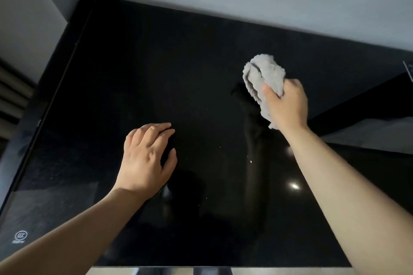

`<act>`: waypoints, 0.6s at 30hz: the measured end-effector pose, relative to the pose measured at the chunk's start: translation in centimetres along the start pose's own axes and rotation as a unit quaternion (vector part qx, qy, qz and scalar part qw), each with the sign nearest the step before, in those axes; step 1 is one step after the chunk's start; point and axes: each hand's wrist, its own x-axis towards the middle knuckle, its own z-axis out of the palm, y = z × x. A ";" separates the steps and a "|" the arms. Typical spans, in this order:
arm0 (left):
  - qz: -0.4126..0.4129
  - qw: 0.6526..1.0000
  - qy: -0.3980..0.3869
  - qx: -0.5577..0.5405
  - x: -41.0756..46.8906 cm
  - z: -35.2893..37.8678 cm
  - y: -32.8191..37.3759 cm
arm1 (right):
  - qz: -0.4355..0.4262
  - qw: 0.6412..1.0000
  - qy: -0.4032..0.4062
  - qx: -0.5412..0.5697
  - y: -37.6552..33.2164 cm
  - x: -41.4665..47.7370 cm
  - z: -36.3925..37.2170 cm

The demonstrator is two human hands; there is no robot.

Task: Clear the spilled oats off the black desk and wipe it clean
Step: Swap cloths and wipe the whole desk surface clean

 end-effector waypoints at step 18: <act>0.003 1.000 -0.005 0.025 -0.1 0.2 0.1 | 0.044 0.999 0.020 0.005 -1.4 -8.8 -1.9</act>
